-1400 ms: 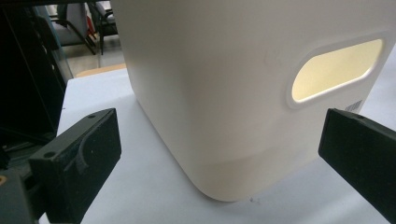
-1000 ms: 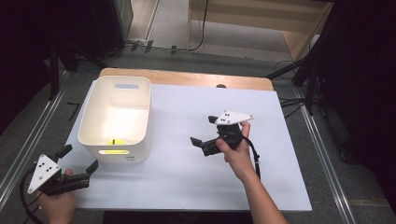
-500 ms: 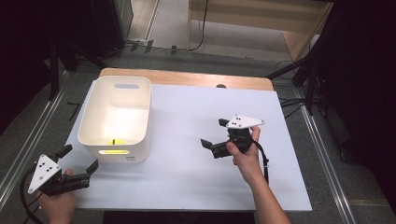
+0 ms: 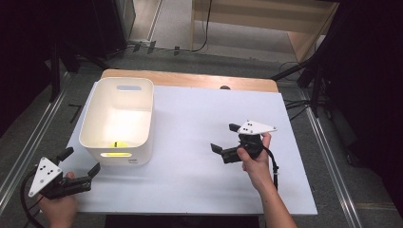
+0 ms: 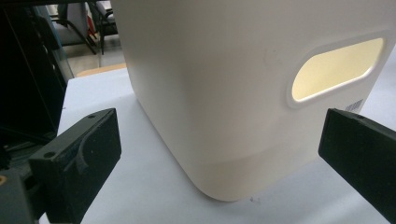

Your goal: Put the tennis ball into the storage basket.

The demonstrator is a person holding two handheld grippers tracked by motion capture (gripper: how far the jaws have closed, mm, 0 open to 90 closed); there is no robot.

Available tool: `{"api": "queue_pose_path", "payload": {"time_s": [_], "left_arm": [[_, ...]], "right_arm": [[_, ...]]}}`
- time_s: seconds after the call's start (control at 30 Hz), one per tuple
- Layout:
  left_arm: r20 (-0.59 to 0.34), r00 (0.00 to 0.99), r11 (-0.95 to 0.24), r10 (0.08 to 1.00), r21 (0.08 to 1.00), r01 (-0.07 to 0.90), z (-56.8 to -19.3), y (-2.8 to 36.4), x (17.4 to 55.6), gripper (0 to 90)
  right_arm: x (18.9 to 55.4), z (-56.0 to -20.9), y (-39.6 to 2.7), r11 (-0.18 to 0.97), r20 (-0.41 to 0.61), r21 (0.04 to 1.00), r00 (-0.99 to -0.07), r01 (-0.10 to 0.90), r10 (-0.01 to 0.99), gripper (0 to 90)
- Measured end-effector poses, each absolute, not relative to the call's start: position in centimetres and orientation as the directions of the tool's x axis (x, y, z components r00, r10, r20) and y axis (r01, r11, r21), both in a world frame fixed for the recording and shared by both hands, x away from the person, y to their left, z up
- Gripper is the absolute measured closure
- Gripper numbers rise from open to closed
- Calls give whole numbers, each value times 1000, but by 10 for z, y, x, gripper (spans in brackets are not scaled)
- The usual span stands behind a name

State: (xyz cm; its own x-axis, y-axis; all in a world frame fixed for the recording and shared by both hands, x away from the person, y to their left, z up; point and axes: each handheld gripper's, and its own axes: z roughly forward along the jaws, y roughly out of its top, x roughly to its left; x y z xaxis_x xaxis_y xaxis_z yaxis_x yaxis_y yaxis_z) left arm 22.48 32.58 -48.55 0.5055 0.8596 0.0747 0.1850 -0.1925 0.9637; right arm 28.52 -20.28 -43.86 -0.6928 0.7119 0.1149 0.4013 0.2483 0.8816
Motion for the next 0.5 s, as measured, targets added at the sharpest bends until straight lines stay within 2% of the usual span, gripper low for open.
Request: {"api": "queue_pose_path", "payload": {"time_s": [0.5], "left_arm": [[76, 502, -196, 862, 962, 191, -485, 325, 224, 0]], "right_arm": [[272, -453, -232, 212, 130, 882, -649, 421, 749, 0]]}}
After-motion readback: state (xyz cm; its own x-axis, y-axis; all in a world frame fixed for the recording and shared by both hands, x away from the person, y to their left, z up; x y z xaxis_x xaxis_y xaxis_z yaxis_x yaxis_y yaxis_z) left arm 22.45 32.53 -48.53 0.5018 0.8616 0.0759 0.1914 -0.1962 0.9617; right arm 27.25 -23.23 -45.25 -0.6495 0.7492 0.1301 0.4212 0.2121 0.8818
